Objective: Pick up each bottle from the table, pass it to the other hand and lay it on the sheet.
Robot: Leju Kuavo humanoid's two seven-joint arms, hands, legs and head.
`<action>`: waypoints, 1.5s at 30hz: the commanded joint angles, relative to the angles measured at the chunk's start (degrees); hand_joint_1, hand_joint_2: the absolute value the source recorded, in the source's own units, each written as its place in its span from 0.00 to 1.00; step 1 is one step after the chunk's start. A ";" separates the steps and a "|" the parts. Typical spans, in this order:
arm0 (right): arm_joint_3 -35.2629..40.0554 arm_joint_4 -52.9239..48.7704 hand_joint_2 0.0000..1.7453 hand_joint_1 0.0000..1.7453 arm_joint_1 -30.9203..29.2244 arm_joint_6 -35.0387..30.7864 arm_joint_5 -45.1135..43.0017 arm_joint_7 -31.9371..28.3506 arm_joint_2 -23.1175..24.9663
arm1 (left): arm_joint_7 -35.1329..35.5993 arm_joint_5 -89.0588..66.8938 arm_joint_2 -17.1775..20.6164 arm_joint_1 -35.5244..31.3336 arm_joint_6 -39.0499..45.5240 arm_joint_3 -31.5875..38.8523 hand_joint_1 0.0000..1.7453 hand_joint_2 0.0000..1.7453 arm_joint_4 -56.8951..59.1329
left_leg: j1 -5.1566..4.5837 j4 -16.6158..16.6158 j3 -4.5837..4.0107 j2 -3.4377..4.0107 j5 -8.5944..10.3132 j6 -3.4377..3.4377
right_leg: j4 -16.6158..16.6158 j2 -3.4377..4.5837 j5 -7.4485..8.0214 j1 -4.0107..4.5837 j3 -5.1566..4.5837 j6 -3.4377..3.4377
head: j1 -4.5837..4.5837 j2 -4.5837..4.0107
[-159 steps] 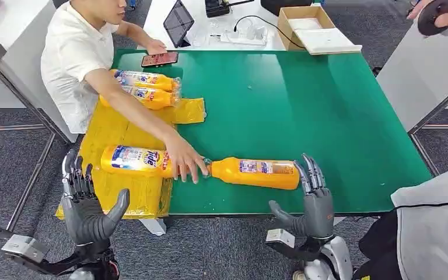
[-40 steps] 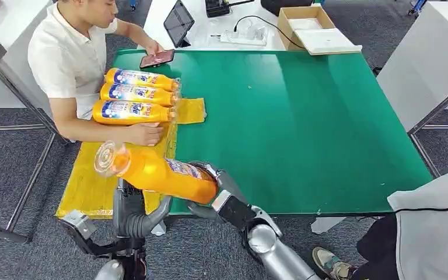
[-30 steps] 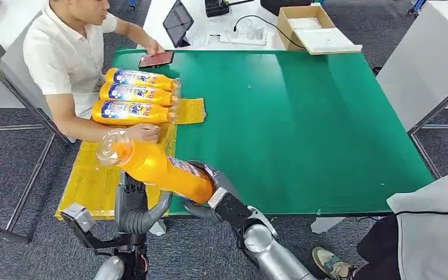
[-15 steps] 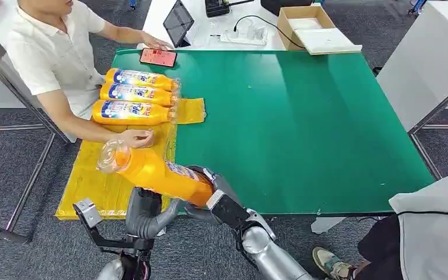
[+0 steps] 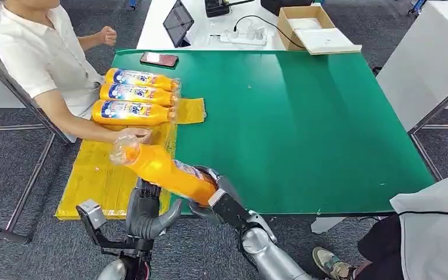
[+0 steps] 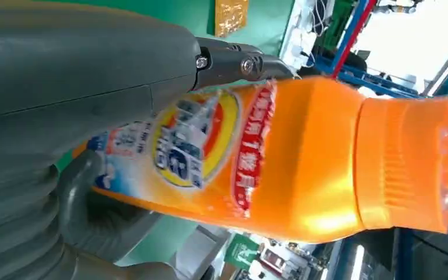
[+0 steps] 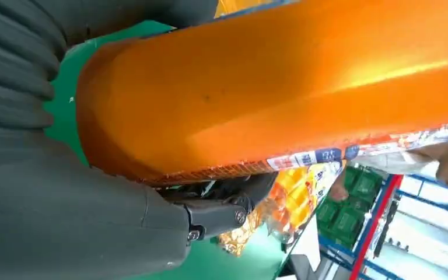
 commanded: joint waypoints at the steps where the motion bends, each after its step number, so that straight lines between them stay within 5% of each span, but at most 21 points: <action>1: 3.01 4.06 1.00 1.00 -2.08 1.90 -0.49 -1.42 0.65 | 0.30 -0.03 0.93 -3.23 0.41 -1.21 0.00 1.00 4.75 | 0.07 -0.09 0.32 0.03 -0.06 -0.14 | -0.07 -0.08 -0.08 0.08 0.31 -0.16 | 0.00 0.00; 38: 9.03 8.44 1.00 1.00 -2.03 5.49 0.00 -3.13 1.60 | -0.08 1.85 0.41 -5.22 -0.40 -1.53 0.00 1.00 5.59 | 0.04 -0.05 0.11 0.00 -0.01 -0.07 | -0.05 -0.06 -0.02 0.05 0.11 -0.08 | 0.02 0.00; 39: 9.26 8.59 1.00 1.00 -1.98 5.49 0.08 -3.25 1.64 | -0.08 1.59 0.34 -5.36 0.14 -1.48 0.79 1.00 5.78 | 0.05 -0.08 0.24 0.02 -0.04 -0.11 | -0.07 -0.07 -0.05 0.06 0.23 -0.13 | 0.00 0.00; 40: 9.63 8.68 1.00 1.00 -1.74 5.55 0.10 -3.39 1.83 | 0.07 1.52 0.12 -5.49 0.92 -1.20 1.00 1.00 6.03 | 0.04 -0.07 0.18 -0.01 -0.02 -0.09 | -0.06 -0.09 -0.05 0.05 0.18 -0.10 | 0.02 0.00; 41: 9.90 8.70 1.00 1.00 -1.45 5.58 0.10 -3.43 1.97 | -0.14 1.42 0.02 -5.42 1.34 -1.07 1.00 1.00 5.97 | 0.08 -0.08 0.30 -0.01 -0.06 -0.12 | -0.08 -0.12 -0.08 0.09 0.30 -0.15 | 0.00 0.00; 42: 10.10 8.71 1.00 0.81 -1.19 5.52 0.19 -3.51 2.08 | -0.23 1.41 0.03 -5.15 1.38 -1.11 1.00 1.00 5.77 | 0.07 -0.06 0.23 -0.01 -0.05 -0.11 | -0.06 -0.10 -0.07 0.08 0.24 -0.12 | 0.02 0.00; 43: 10.26 8.61 1.00 0.02 -0.66 4.73 0.47 -3.84 2.23 | -0.22 2.21 0.17 -4.28 0.60 -1.17 1.00 1.00 4.69 | 0.05 -0.07 0.20 0.00 -0.03 -0.10 | -0.06 -0.08 -0.05 0.06 0.20 -0.11 | 0.00 0.00; 45: 10.04 7.78 1.00 0.00 0.14 3.62 0.39 -4.70 2.40 | 4.08 8.59 0.33 -3.28 -3.68 -0.60 1.00 1.00 4.44 | 0.08 -0.07 0.29 0.03 -0.09 -0.12 | -0.08 -0.08 -0.09 0.10 0.29 -0.14 | 0.02 0.00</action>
